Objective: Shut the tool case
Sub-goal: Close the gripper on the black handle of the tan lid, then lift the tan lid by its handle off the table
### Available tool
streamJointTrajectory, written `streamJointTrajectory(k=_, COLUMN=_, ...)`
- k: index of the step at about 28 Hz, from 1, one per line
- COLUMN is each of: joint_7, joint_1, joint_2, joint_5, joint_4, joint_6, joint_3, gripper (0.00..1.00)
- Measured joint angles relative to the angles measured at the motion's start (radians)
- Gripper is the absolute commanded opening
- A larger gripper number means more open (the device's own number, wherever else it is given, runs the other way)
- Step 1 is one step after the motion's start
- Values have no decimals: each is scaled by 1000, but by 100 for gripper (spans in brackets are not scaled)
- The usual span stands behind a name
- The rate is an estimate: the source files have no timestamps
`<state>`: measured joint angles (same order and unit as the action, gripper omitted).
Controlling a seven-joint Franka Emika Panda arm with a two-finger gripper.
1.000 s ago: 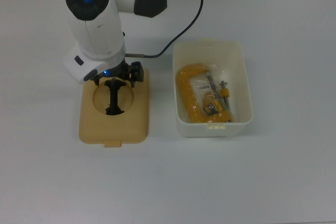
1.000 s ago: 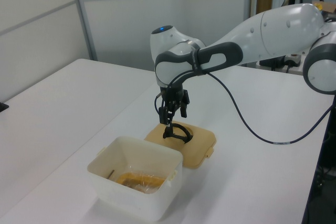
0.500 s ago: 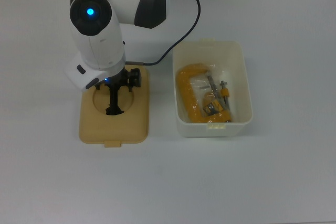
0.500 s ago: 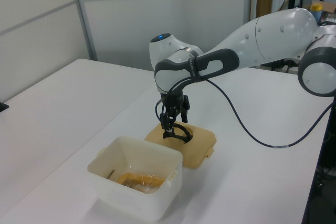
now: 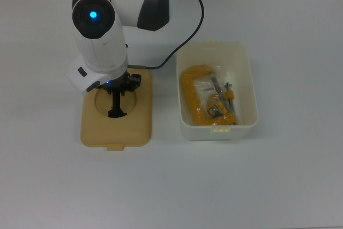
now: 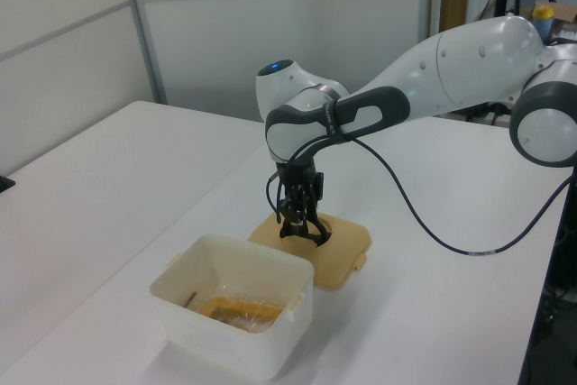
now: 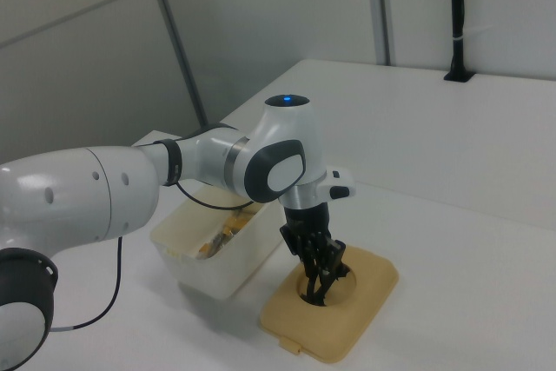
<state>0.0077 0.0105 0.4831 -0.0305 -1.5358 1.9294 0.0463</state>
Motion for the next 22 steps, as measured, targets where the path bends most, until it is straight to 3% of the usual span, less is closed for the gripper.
streamJointTrajectory(k=12, joint_7=22, joint_1=-19, joint_2=-7, joint_5=-8, joint_4=36, joint_6=10, joint_3=0, gripper=0)
streamJointTrajectory(k=22, joint_7=22, joint_1=-21, joint_2=-74, joint_5=-1, joint_4=68, joint_6=-62, joint_3=0, gripper=0)
